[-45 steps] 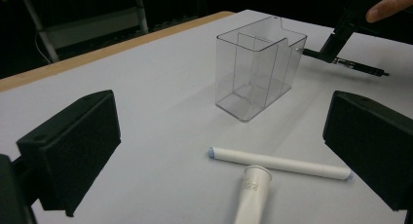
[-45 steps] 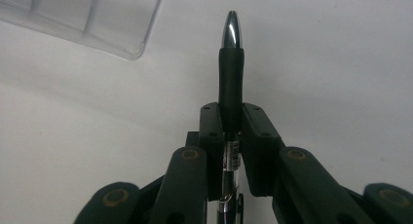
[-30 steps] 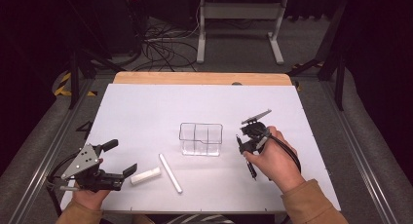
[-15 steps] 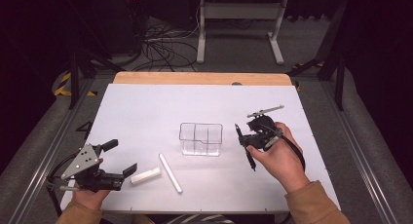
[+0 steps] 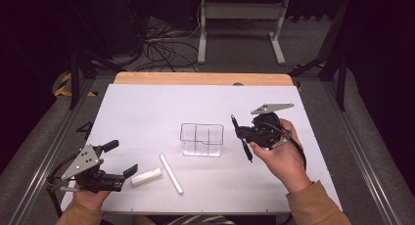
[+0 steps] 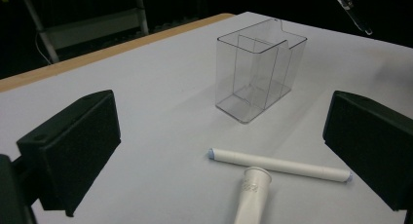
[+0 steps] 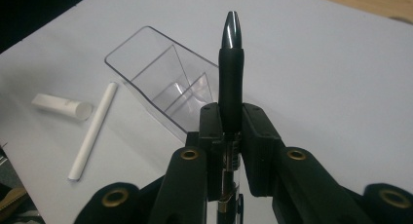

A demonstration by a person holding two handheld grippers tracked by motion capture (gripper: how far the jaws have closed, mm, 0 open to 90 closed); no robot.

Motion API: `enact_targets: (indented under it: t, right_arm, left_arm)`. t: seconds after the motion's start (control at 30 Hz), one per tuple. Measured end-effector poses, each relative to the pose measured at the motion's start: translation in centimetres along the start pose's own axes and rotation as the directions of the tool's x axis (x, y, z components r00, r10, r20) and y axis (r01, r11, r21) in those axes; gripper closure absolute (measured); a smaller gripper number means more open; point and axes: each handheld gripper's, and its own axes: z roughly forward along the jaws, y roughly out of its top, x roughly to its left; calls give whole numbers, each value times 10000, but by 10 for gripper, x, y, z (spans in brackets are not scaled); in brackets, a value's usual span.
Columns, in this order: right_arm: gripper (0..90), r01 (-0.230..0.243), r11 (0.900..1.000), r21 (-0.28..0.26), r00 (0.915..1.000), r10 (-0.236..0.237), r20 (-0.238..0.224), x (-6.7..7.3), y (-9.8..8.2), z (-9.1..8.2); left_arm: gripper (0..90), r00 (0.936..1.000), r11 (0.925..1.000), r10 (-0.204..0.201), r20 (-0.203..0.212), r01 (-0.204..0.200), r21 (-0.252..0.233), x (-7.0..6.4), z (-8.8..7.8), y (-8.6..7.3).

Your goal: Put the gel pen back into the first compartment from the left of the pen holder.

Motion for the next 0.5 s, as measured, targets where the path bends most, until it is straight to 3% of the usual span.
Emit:
enact_targets:
  t: [0.27,0.43,0.5]
  right_arm:
    - [805,806,9905,-1113,9940,-881,-647,5,6,-5]
    - [805,1111,9733,-2007,9816,-1390,-1306,8,9,-8]
    - [805,1236,9616,-2449,9743,-1644,-1539,11,11,-9]
  left_arm:
    - [10,10000,10000,92,0,-92,37,1,0,0]
    - [11,10000,10000,73,8,-73,49,1,0,0]
    - [10,9999,9999,100,12,-100,53,1,0,0]
